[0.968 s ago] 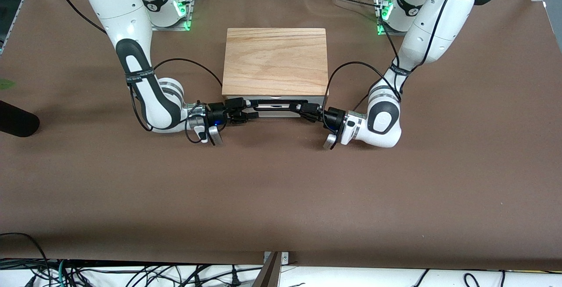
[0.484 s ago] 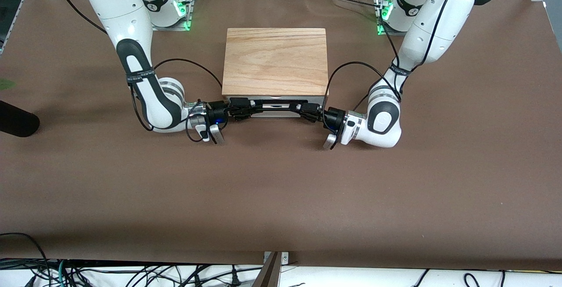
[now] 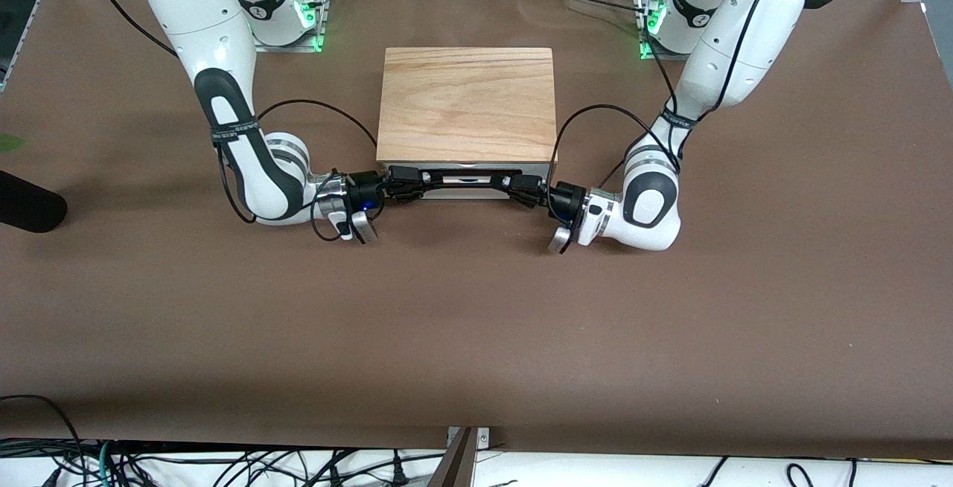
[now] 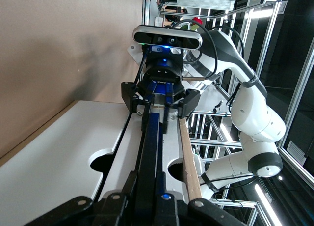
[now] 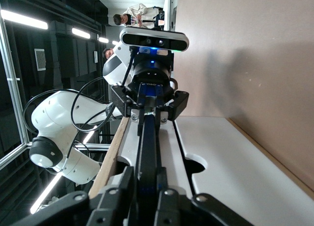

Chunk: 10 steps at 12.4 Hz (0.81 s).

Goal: Pull top drawer with both arms simultaneously
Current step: 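Close both grippers on the ends of the black handle, then pull the handle with both grippers away from the box, sliding the drawer out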

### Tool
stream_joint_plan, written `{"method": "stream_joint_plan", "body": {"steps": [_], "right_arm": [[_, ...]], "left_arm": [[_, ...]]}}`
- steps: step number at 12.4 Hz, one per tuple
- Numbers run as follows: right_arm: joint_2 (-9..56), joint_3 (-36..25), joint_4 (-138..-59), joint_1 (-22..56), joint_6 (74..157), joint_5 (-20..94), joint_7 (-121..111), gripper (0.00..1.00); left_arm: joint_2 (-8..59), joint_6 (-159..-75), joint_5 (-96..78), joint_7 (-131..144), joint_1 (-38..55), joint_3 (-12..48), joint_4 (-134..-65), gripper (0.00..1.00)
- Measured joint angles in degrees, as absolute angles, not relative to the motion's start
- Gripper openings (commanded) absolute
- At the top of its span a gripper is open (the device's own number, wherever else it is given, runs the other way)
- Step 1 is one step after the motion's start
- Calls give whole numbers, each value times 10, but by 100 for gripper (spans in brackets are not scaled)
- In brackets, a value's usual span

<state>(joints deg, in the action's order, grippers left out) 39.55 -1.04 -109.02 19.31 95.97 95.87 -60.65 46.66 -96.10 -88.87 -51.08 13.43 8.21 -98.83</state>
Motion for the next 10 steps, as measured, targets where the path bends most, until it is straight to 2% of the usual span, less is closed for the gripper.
{"method": "stream_joint_plan", "body": {"steps": [10], "right_arm": [[398, -10, -1088, 188, 958, 959, -615, 12]], "left_arm": [[468, -964, -889, -510, 135, 82, -984, 0]]}}
